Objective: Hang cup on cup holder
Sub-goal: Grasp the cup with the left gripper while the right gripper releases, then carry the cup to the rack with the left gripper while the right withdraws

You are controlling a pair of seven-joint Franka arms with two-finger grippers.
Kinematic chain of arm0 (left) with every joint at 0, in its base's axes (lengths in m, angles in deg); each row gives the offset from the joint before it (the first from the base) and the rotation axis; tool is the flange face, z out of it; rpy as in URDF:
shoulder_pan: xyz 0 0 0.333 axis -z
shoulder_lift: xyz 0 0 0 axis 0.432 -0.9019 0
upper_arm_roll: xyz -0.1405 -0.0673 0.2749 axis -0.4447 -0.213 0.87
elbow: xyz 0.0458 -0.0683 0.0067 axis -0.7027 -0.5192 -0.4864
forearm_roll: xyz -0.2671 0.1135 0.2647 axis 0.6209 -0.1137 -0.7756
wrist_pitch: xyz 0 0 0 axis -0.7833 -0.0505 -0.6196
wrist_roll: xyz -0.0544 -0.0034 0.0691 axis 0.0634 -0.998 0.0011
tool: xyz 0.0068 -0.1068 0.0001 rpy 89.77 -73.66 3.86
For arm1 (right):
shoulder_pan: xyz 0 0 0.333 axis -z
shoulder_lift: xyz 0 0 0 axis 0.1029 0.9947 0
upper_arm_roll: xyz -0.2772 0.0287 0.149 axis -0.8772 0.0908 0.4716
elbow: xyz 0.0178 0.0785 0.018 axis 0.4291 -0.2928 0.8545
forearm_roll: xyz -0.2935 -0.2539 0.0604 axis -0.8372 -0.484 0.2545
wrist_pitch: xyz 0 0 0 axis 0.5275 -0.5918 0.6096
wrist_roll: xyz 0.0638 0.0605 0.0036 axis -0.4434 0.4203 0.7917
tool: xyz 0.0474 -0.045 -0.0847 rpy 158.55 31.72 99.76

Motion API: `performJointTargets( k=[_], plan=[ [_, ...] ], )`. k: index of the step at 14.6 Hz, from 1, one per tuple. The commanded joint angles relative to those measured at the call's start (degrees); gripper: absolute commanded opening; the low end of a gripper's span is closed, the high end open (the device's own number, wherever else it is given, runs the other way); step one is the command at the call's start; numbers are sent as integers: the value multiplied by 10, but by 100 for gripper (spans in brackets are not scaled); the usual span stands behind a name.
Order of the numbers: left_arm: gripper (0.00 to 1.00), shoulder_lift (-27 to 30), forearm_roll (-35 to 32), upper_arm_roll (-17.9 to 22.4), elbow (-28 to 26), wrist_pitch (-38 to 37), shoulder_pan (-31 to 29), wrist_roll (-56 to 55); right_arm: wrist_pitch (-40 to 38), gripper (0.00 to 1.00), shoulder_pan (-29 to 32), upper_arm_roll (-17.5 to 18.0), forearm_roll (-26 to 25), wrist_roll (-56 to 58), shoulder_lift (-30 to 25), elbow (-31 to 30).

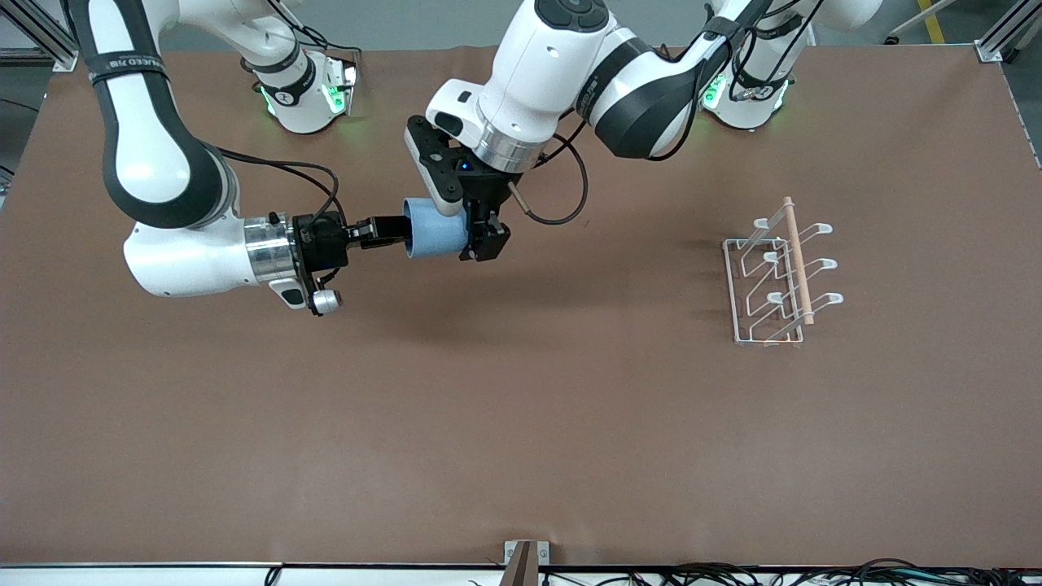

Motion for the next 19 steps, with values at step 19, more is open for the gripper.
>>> performJointTargets(
  k=[19],
  plan=[
    [69,-18,-358,14,-8,-393,-159,236,190,100,78,-44,-570,-11,-39,31]
  ],
)
